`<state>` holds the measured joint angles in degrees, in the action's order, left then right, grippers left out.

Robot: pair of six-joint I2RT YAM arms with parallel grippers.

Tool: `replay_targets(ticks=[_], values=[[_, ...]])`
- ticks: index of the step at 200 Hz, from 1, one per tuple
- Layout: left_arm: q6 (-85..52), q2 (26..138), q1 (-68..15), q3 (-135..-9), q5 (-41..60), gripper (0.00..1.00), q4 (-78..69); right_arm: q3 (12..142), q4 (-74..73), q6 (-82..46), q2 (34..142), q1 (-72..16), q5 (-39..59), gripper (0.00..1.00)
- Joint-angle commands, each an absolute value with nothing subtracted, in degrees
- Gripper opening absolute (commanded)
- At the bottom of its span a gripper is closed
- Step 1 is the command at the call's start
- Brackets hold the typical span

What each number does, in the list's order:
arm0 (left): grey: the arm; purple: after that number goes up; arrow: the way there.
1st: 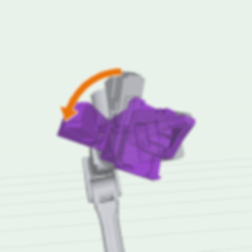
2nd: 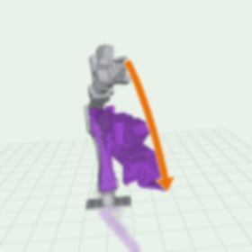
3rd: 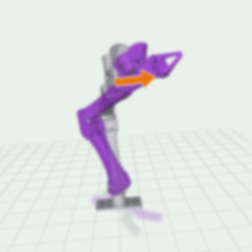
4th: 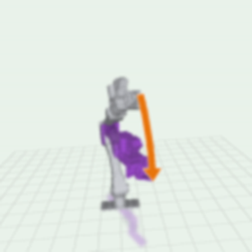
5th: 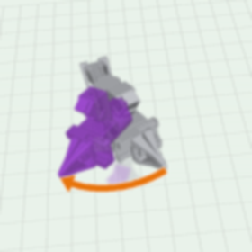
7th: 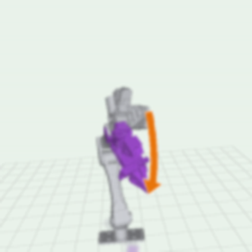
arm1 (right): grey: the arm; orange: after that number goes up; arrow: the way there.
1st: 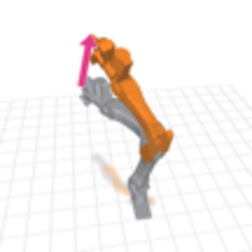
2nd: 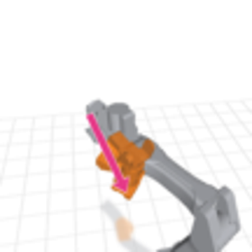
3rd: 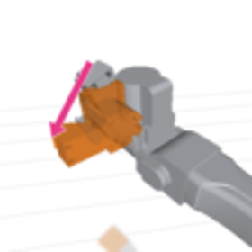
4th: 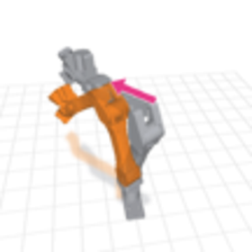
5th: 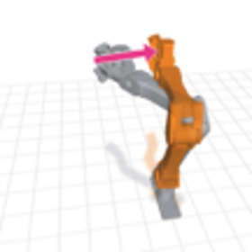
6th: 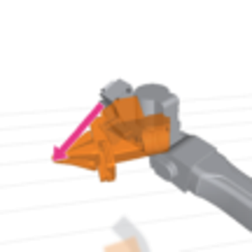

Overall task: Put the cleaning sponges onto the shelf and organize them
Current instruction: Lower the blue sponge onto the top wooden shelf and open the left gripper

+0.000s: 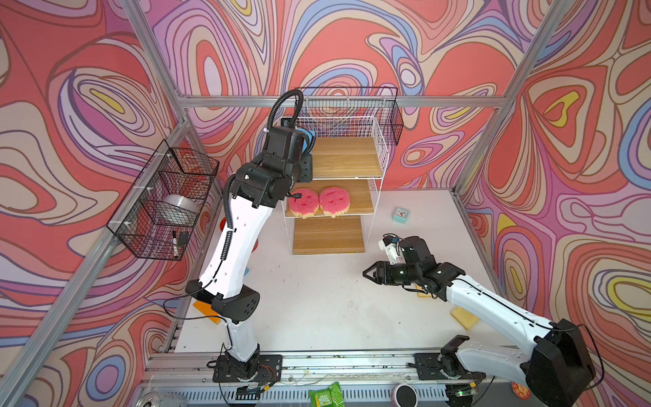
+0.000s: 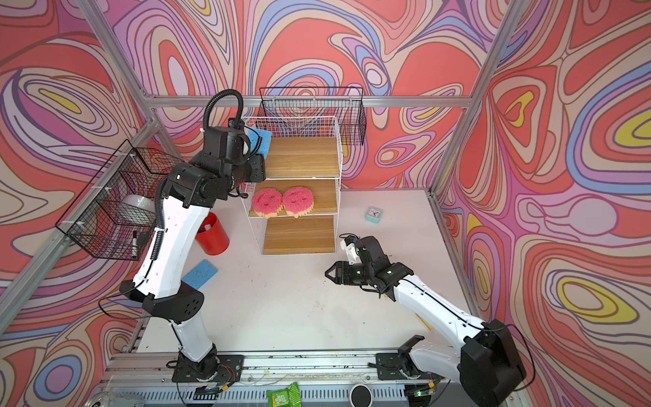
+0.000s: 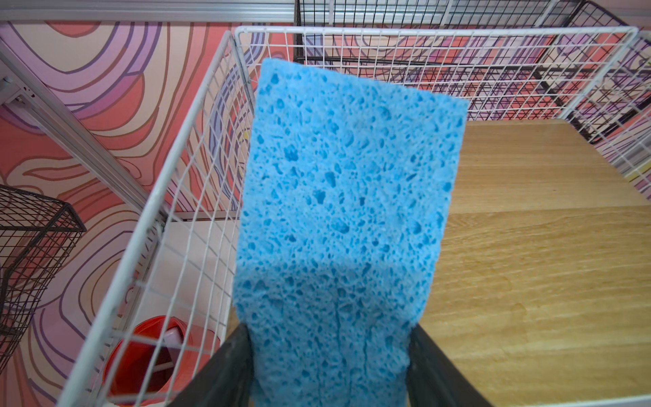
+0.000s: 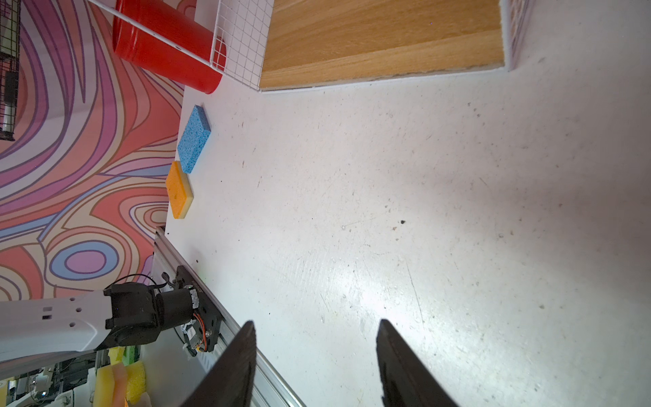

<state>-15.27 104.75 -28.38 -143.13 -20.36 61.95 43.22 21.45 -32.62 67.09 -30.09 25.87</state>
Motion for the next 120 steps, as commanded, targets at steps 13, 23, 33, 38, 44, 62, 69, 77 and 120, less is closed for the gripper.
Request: replay_targets(ticks=[13,23,33,38,44,62,69,77,120], values=[[-15.73,104.08,-27.99,-141.87,-20.0,0.76,61.35,43.52,21.71,-32.21,66.88,-29.98,25.22,0.57],[-15.82,103.79,-28.02,-141.52,-20.04,0.77,61.21,43.51,21.71,-32.23,66.8,-29.97,25.22,0.57],[-15.95,103.63,-27.97,-141.29,-19.88,0.78,61.09,43.51,21.86,-32.21,66.71,-29.97,25.22,0.57],[-15.97,103.55,-27.97,-141.24,-19.93,0.79,61.0,43.51,21.88,-32.22,66.63,-29.97,25.27,0.57],[-16.08,103.46,-28.0,-141.17,-19.95,0.8,61.05,43.51,21.95,-32.22,66.56,-29.97,25.23,0.57],[-16.41,103.11,-27.99,-141.0,-20.07,0.82,60.92,43.58,21.95,-32.23,66.58,-29.98,25.22,0.57],[-16.48,102.87,-28.02,-140.76,-20.03,0.82,60.74,43.51,21.97,-32.25,66.53,-30.01,25.27,0.57],[-16.69,102.51,-27.99,-140.4,-20.0,0.82,60.41,43.42,21.93,-32.22,66.45,-30.03,25.22,0.57],[-17.06,100.63,-27.96,-138.07,-20.06,0.75,58.35,43.42,21.99,-32.42,66.02,-29.97,25.22,0.57]])
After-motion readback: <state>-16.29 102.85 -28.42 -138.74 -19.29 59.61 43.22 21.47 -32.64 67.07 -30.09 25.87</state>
